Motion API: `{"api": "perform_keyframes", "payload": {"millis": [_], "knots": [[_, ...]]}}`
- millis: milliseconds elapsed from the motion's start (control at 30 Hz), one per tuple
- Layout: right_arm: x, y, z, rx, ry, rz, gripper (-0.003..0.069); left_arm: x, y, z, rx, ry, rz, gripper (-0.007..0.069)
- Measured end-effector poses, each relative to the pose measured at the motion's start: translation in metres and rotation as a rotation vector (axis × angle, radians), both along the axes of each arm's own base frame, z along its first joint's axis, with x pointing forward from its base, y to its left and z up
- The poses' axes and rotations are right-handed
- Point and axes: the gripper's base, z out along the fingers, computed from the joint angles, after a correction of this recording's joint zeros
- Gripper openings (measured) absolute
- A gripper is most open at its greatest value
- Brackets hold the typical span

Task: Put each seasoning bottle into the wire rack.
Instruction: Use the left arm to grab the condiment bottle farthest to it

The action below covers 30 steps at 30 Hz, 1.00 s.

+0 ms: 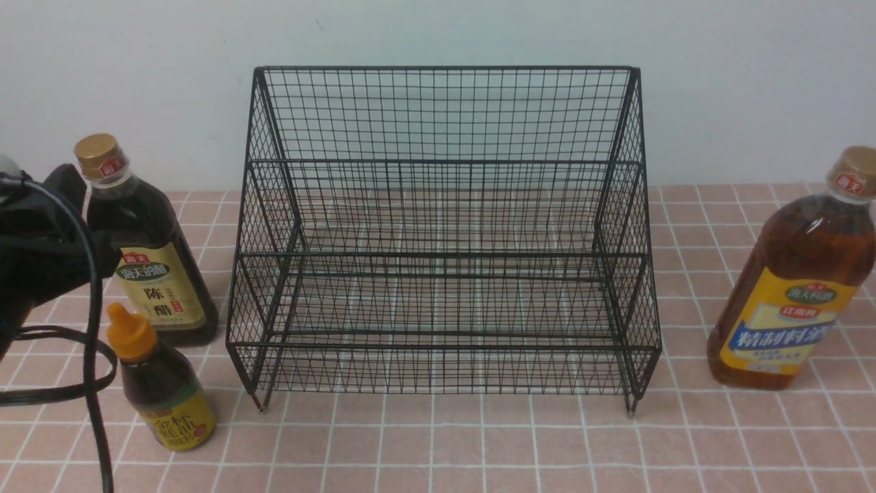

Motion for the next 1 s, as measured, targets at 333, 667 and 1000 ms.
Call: {"api": "perform_keyframes", "payload": {"millis": [333,667,1000], "knots": [[0.0,0.001,-0.002,-0.04,0.019,0.018,-0.0012,0.043,0.004,-0.006,0.011,0.024,0.075,0.0619],[0.0,0.004,-0.002,0.024,0.031,0.037,-0.0011,0.08,0.006,-0.016,-0.036,0.078,0.13,0.0623],[-0.001,0.005,-0.005,0.025,0.055,0.044,-0.0011,0.106,0.006,-0.024,-0.001,0.11,0.134,0.06]]}}
